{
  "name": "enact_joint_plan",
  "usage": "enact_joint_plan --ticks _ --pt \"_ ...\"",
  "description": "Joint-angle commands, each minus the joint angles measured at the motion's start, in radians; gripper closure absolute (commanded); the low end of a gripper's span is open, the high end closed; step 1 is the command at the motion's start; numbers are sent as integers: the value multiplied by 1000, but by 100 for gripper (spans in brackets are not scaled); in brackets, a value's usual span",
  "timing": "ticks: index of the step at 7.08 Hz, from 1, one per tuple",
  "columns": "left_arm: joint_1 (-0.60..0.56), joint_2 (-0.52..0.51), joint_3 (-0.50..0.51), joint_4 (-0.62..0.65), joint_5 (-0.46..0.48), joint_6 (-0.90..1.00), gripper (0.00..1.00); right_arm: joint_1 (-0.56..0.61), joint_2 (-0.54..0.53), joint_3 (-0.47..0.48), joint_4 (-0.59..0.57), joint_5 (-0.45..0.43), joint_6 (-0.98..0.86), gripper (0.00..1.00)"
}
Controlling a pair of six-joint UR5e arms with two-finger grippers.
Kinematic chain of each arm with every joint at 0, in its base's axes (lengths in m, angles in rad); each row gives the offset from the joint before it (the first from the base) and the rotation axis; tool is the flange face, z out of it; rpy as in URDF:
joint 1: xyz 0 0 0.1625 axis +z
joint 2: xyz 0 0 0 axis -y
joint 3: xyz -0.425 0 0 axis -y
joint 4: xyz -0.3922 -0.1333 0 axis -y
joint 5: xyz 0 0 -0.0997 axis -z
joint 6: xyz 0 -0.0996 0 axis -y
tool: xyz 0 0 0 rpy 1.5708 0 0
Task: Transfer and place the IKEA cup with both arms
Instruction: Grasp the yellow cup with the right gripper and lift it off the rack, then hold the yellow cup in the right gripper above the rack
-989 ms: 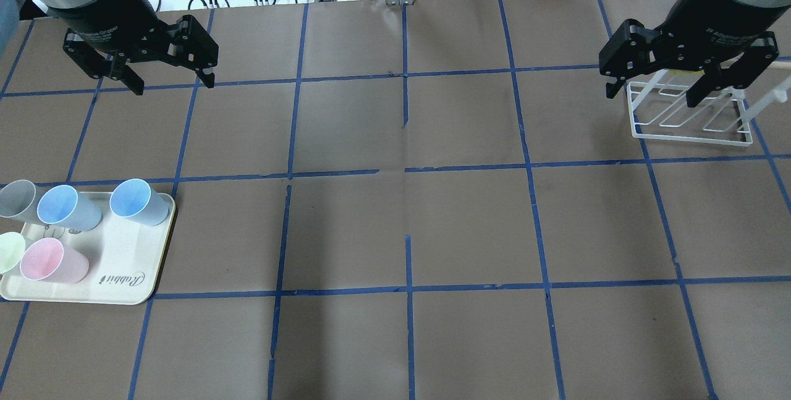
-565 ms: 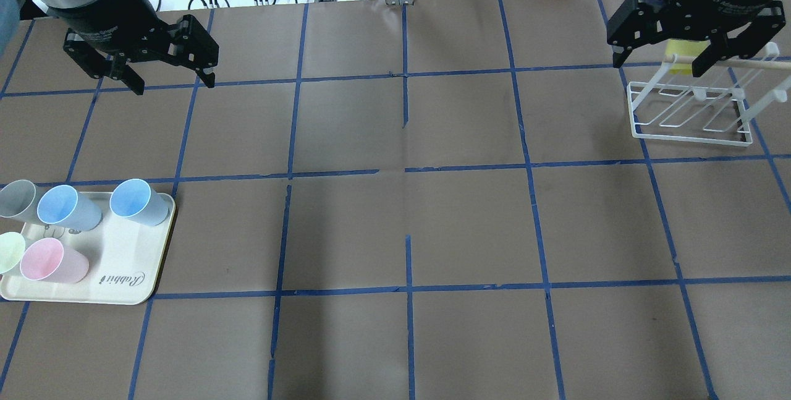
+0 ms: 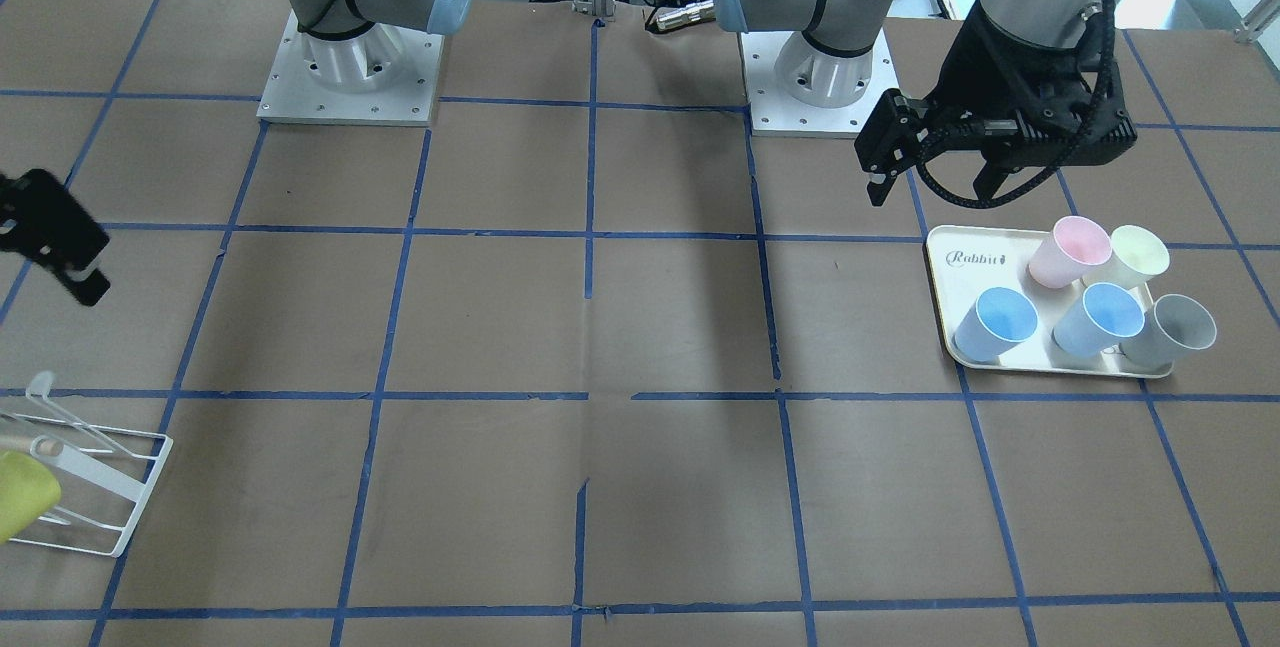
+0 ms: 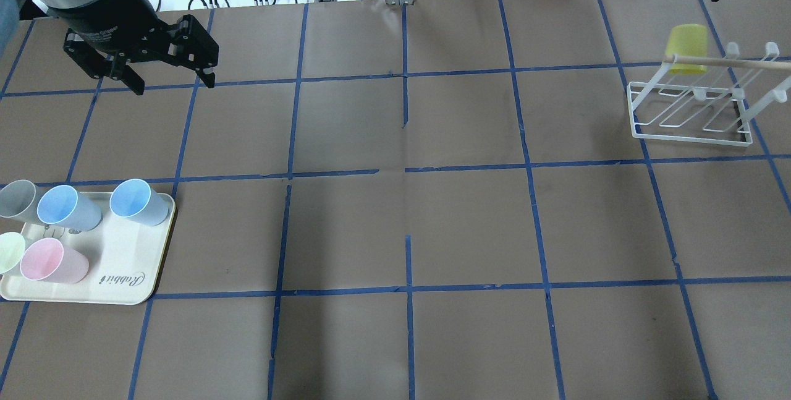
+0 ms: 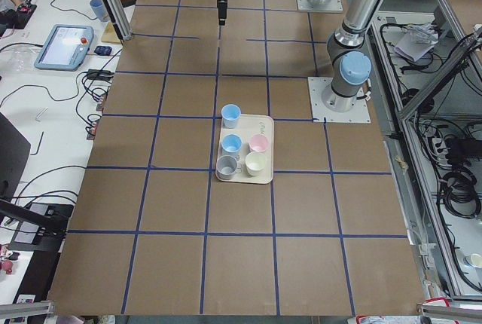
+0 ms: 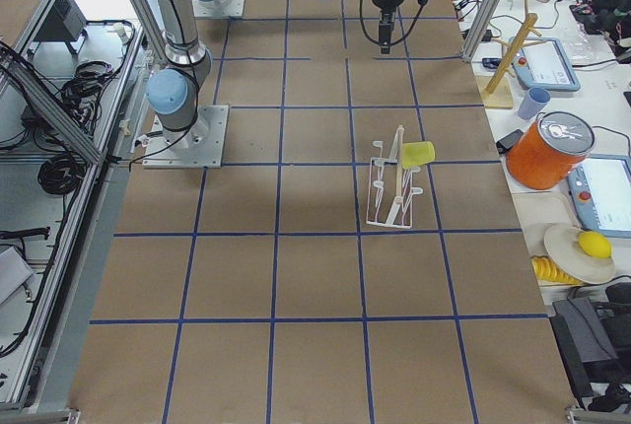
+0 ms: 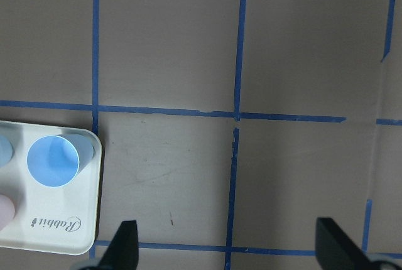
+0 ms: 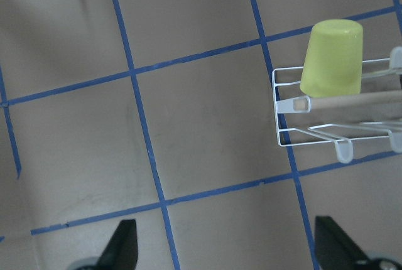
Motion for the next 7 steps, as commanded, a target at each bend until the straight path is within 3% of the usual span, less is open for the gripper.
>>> enact_joint_plan --ticks 1,5,7 --pt "0 -1 0 2 -1 0 0 -67 110 -82 -6 57 -45 0" --pt "0 10 -12 2 10 2 0 -141 260 -103 -153 50 -225 0" --pt "0 8 -17 -2 11 5 0 -147 328 -145 -156 50 -231 0"
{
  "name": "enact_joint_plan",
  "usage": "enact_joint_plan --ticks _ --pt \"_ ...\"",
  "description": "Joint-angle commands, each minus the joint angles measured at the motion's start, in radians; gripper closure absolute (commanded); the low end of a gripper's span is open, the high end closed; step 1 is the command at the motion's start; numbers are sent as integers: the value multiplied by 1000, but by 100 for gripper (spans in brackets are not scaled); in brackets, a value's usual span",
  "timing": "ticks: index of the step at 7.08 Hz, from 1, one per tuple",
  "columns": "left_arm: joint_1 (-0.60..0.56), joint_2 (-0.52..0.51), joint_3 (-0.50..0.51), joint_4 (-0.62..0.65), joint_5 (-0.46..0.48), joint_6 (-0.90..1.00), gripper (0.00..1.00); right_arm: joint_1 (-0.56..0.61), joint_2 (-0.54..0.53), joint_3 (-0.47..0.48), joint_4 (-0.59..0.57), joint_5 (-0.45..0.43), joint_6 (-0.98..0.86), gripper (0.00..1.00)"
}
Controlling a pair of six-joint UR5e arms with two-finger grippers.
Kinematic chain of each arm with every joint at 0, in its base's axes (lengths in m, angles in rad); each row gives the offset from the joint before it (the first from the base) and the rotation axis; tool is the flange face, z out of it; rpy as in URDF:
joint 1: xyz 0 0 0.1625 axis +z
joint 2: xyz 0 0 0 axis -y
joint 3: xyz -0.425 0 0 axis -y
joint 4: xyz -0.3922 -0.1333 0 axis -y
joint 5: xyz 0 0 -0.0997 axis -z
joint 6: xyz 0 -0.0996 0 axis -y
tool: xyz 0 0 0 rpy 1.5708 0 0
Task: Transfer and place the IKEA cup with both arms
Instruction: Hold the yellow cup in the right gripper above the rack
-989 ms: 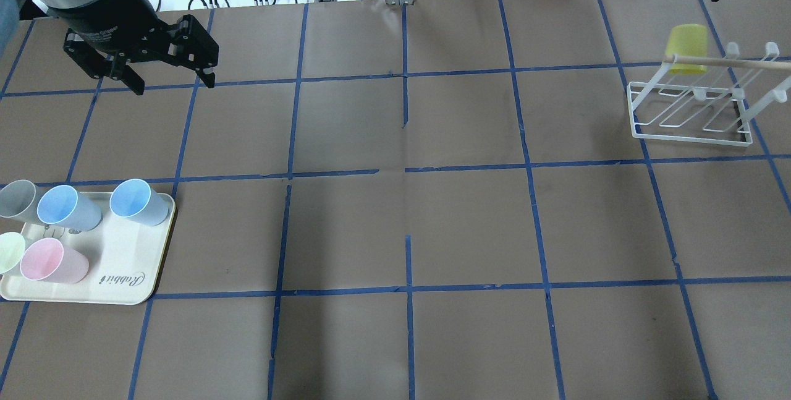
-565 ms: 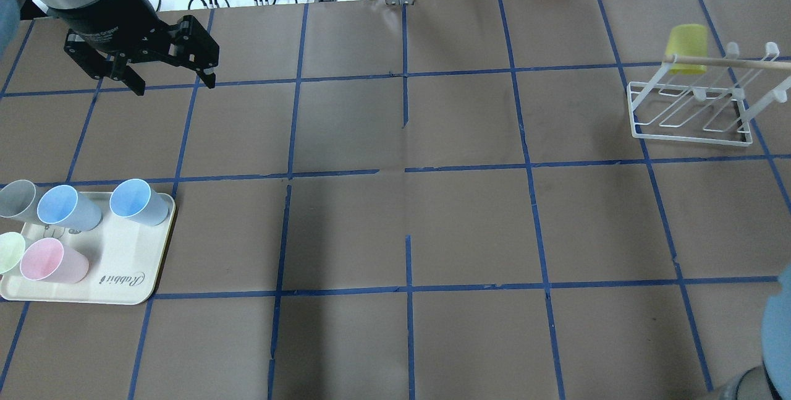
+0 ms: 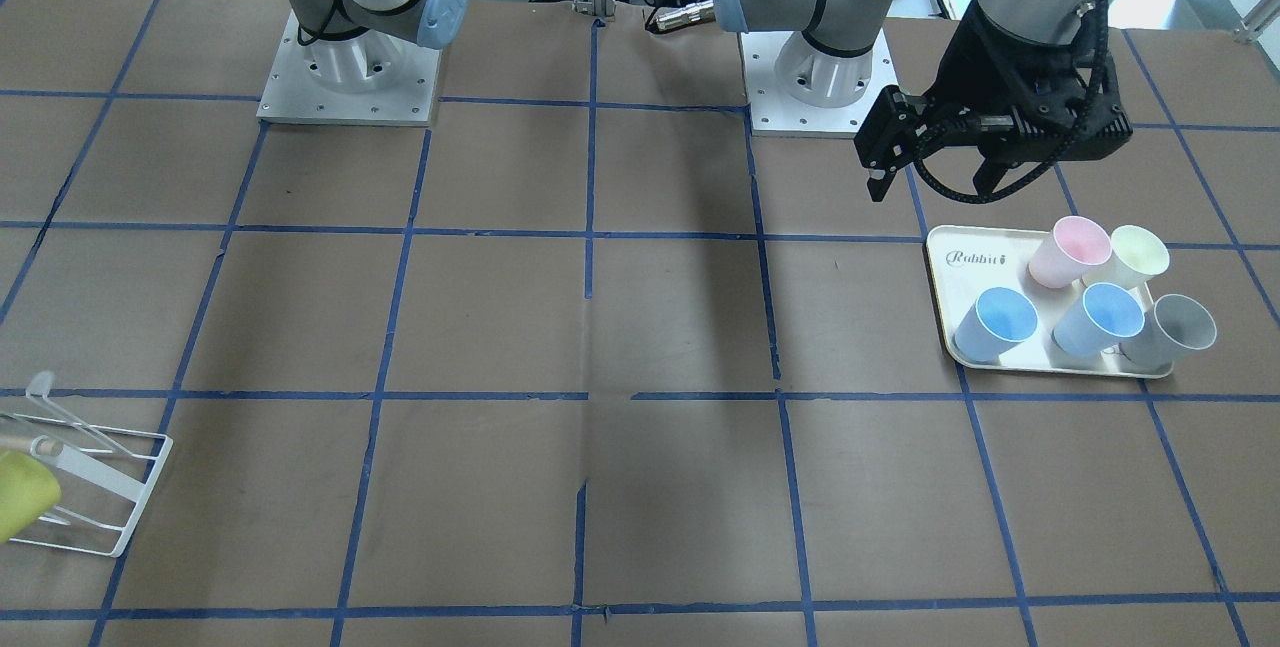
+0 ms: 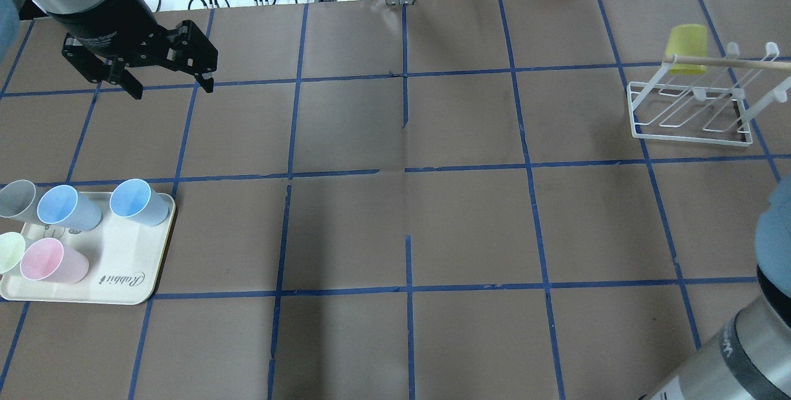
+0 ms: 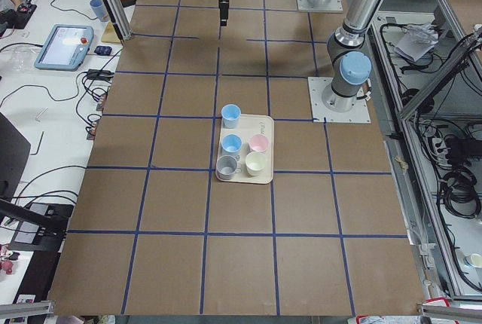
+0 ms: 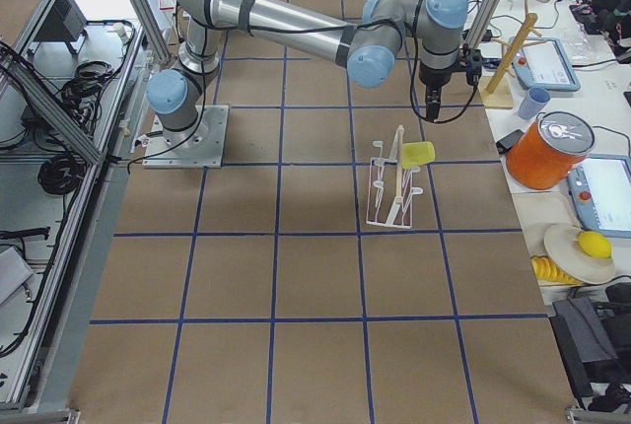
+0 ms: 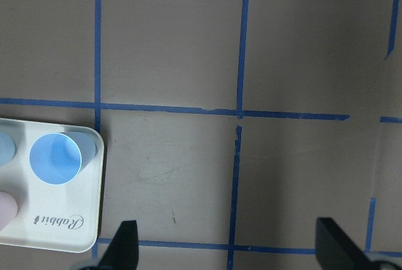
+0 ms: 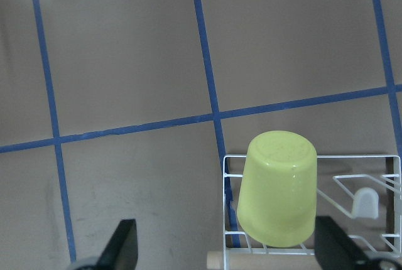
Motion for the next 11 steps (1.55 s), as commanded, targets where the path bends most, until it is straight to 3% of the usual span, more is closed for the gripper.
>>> enact_joint_plan --ticks 1,3,11 --pt "0 3 -1 -6 2 10 0 -9 72 -39 -12 0 -11 0" --pt "0 -5 0 2 1 10 0 -16 106 -47 -14 -38 -36 0" --pt "3 0 10 -1 -4 10 0 -24 186 -45 -35 -43 -65 0"
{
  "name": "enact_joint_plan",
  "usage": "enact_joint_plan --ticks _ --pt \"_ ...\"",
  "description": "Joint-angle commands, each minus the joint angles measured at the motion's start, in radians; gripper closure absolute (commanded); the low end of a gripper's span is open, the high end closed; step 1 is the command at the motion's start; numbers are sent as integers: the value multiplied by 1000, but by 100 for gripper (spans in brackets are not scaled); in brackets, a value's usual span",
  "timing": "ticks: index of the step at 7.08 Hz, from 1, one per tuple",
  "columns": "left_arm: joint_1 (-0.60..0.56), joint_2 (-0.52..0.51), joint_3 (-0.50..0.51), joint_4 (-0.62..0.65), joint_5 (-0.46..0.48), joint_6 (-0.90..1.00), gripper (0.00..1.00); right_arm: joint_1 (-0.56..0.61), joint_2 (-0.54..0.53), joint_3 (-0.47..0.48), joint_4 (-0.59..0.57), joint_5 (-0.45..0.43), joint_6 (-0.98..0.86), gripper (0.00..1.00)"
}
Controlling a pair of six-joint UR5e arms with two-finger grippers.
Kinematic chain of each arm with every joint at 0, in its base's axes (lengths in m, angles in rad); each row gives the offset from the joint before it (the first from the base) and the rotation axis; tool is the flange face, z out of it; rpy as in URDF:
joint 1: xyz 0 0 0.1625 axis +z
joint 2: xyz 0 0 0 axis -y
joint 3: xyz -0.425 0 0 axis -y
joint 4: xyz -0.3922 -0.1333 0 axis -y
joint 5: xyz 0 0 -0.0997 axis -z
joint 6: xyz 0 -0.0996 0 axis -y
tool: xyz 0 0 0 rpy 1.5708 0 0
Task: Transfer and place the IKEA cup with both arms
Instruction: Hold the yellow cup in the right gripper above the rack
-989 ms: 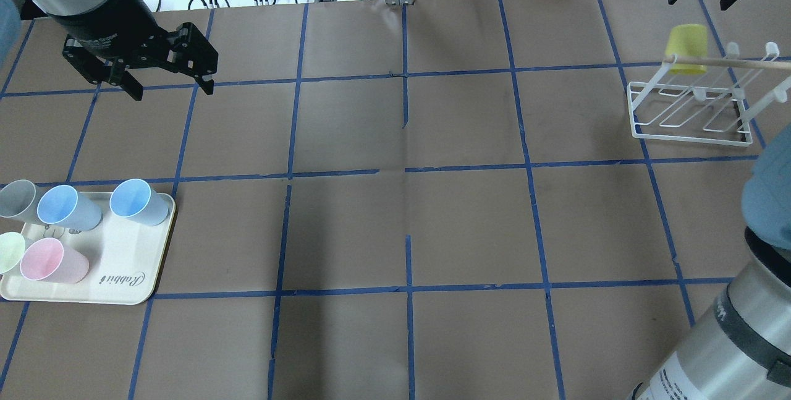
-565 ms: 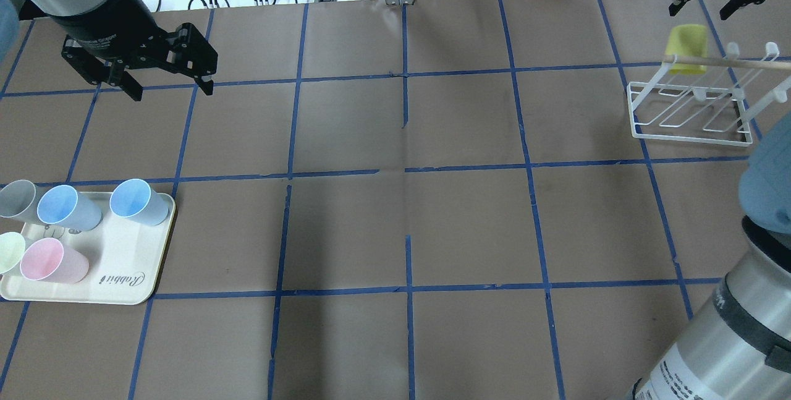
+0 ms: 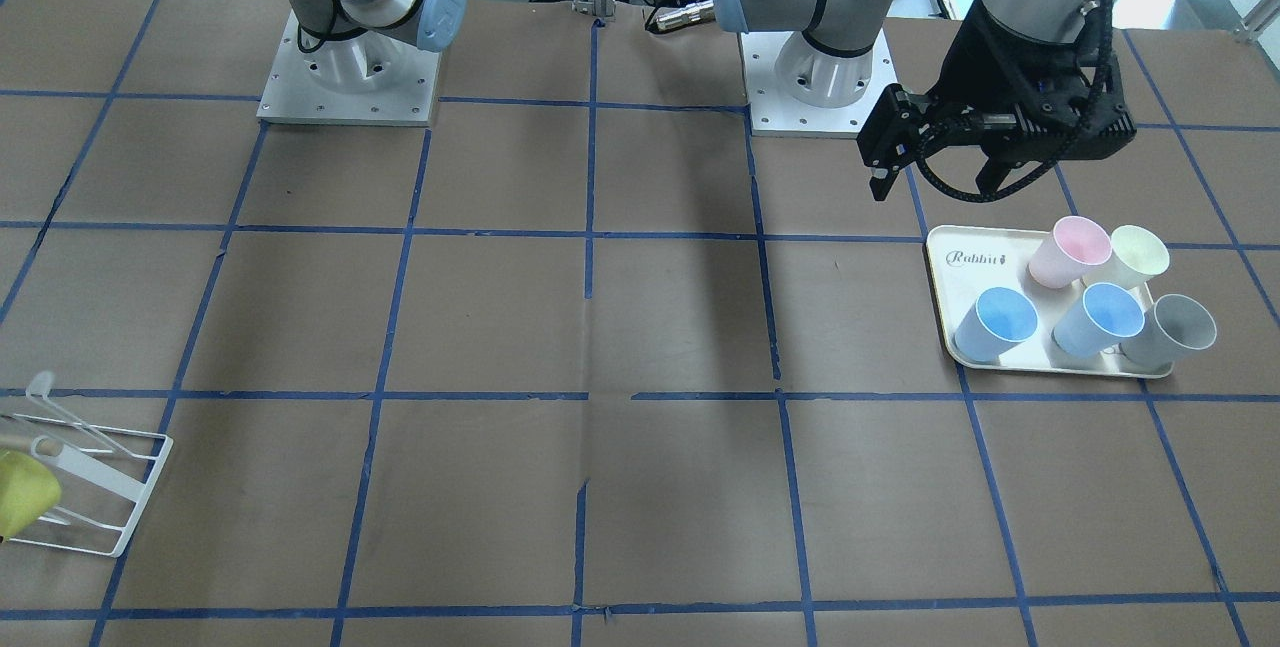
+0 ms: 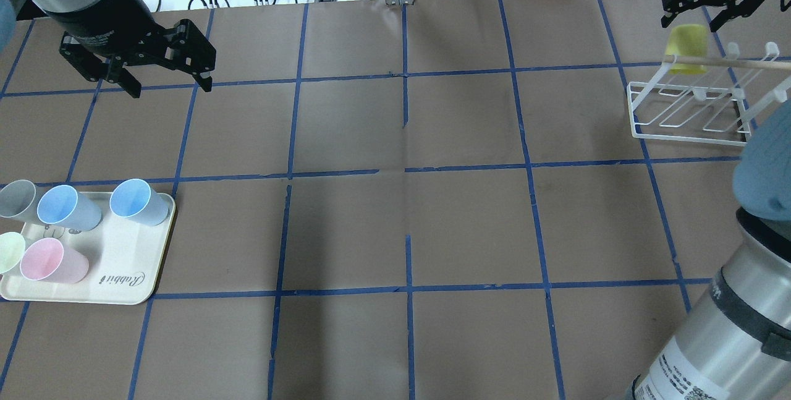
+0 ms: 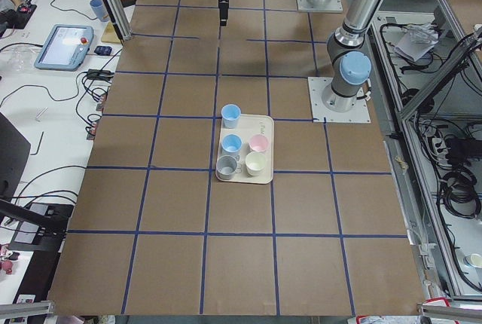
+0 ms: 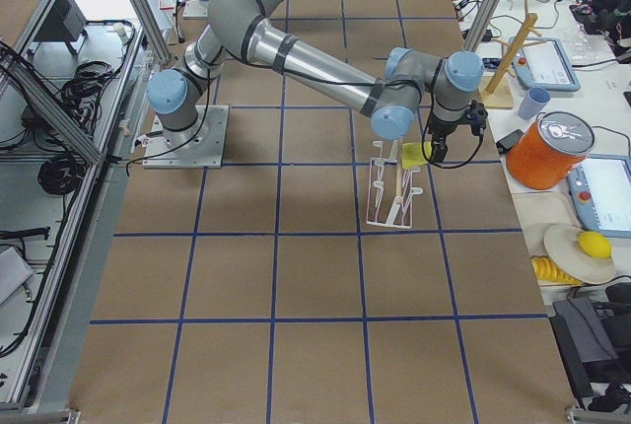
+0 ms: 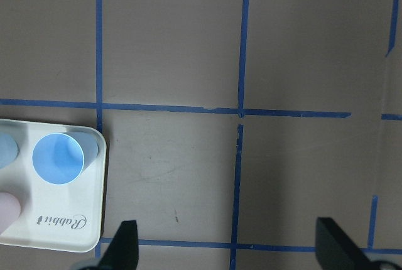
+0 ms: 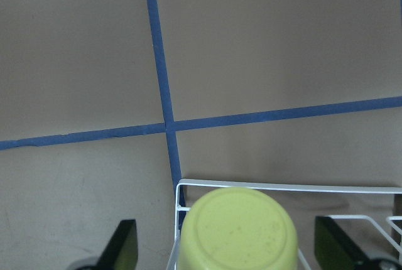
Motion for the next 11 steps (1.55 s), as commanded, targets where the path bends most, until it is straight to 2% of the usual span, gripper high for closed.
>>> enact_joint_plan --ticks 1,8,9,11 --pt "0 0 3 0 -3 0 0 0 8 1 0 -3 1 0" --pt "6 11 -8 0 1 0 0 0 28 1 -12 -3 2 0" --pt "5 13 -8 0 1 2 0 0 27 0 -8 -3 2 12" --pt "5 10 -5 0 -2 0 0 0 27 6 23 -6 2 14"
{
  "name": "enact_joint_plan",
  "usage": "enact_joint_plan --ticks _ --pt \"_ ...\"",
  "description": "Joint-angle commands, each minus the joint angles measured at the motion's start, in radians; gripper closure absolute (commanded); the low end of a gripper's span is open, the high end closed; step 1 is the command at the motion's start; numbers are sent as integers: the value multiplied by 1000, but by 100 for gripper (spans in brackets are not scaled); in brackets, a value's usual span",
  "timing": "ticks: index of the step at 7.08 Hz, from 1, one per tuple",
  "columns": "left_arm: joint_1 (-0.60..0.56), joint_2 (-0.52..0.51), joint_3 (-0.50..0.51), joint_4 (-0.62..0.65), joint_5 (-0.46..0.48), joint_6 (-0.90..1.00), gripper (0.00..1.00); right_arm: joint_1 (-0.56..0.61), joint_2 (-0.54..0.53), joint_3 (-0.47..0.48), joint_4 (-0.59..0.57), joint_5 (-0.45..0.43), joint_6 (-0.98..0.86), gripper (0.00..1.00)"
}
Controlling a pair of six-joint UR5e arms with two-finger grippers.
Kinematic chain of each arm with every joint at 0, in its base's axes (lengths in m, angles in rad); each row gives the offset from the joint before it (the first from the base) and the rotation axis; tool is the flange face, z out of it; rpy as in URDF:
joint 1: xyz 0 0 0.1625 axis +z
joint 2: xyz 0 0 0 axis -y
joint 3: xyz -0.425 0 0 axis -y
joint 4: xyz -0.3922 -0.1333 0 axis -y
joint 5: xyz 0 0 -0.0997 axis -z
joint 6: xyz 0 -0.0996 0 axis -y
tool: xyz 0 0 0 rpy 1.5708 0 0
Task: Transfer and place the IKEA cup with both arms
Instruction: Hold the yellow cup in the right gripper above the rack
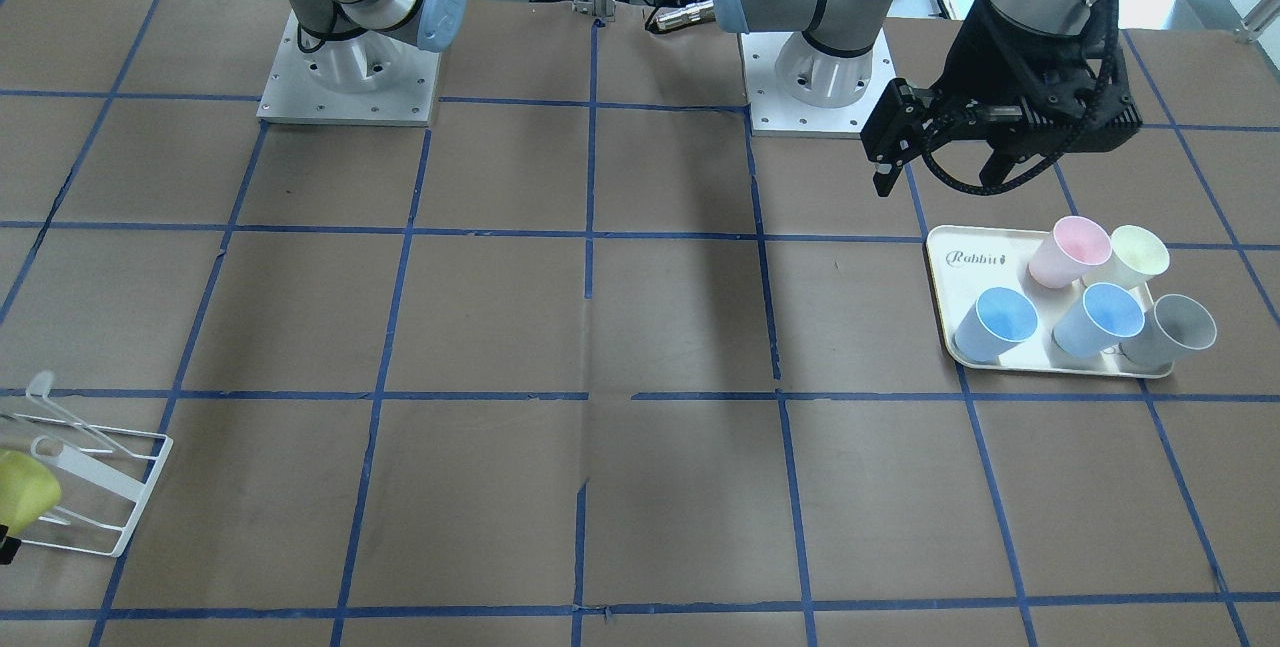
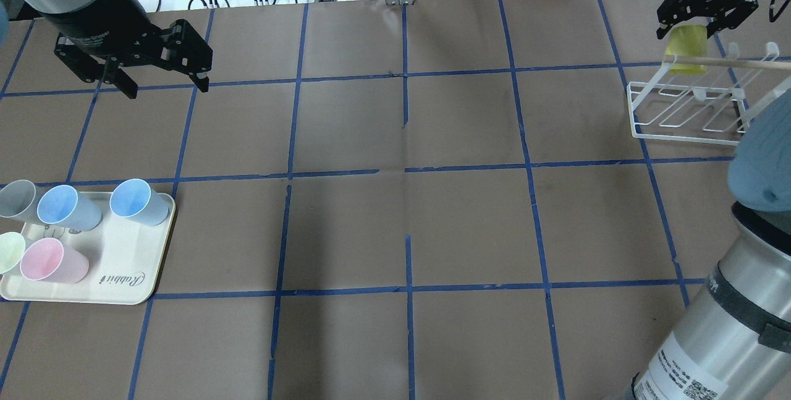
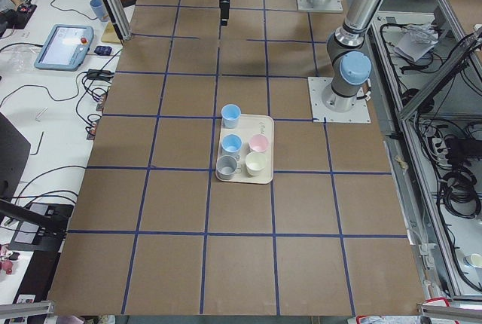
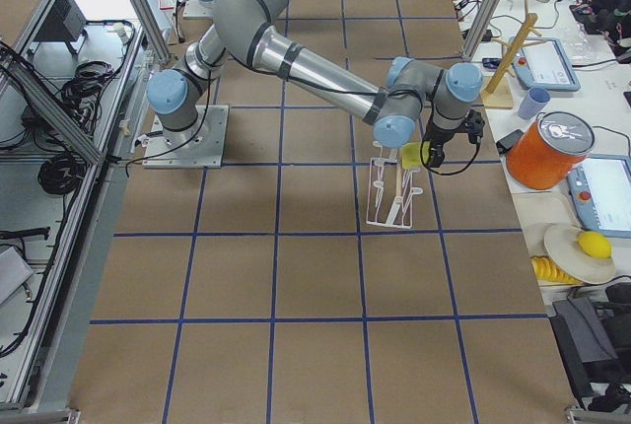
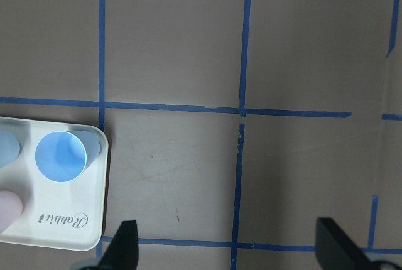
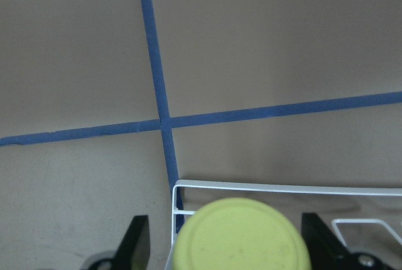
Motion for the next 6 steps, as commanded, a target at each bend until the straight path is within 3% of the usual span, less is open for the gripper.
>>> enact_joint_plan --ticks 1,3,4,5,6 --pt "-1 -1 1 0 -1 -1 0 0 -2 1 17 -2 0 14" --pt "1 -1 2 0 -1 1 0 0 -2 -5 15 0 0 15" --pt "1 -1 4 0 -1 -1 0 0 -2 -4 15 -2 0 25" --pt "1 -1 4 0 -2 -1 0 -2 -2 -4 15 -2 0 40" --pt "1 -1 4 0 -2 1 0 0 -6 -4 18 -3 -2 66"
